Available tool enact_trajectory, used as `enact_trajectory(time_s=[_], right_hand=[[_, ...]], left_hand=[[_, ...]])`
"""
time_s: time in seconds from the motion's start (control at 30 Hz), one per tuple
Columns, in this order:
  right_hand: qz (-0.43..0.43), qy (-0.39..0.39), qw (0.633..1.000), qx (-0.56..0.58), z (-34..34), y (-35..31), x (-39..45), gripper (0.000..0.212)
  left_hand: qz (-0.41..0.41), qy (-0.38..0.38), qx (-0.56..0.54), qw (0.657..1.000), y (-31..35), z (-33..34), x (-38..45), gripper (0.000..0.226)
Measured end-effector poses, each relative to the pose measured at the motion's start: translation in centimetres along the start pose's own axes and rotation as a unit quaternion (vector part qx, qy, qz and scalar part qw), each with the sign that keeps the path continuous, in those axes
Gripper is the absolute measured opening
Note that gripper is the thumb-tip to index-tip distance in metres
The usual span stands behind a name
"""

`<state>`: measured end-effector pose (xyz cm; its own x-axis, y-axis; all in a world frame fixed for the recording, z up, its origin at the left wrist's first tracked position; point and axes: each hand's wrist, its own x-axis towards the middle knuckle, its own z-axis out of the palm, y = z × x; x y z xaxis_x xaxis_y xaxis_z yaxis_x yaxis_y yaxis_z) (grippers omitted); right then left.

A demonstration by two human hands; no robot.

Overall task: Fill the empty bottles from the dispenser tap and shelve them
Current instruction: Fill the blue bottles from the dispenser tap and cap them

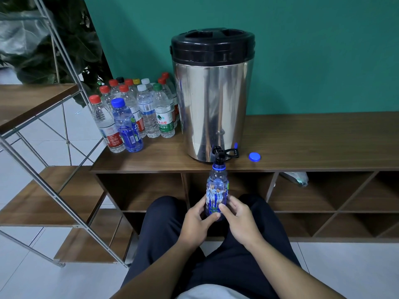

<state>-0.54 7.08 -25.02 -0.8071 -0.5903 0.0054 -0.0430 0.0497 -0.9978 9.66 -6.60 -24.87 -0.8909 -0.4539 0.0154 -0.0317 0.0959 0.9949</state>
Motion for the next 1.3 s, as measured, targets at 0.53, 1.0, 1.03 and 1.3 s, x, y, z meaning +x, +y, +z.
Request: enact_trajectory(time_s=[0.53,1.0,1.03,1.3], right_hand=[[0.001,-0.001,1.0,0.001,-0.02,0.19,0.1,0.034],[0.001,-0.005,1.0,0.008,-0.03,0.05,-0.01,0.035],[0.001,-0.006,1.0,0.008,-0.02,0.01,-0.02,0.034],[-0.003,-0.006,1.0,0.008,-0.07,-0.07,-0.08,0.034]], left_hand=[[0.001,-0.001,-0.013,1.0,0.14,0.03,-0.05,0.058],[0.001,-0.005,0.001,1.0,0.21,-0.07,-0.13,0.056],[0.001,-0.004,0.001,1.0,0.21,-0.08,-0.13,0.056],[0.004,-0.001,0.008,1.0,0.09,-0.07,-0.08,0.057]])
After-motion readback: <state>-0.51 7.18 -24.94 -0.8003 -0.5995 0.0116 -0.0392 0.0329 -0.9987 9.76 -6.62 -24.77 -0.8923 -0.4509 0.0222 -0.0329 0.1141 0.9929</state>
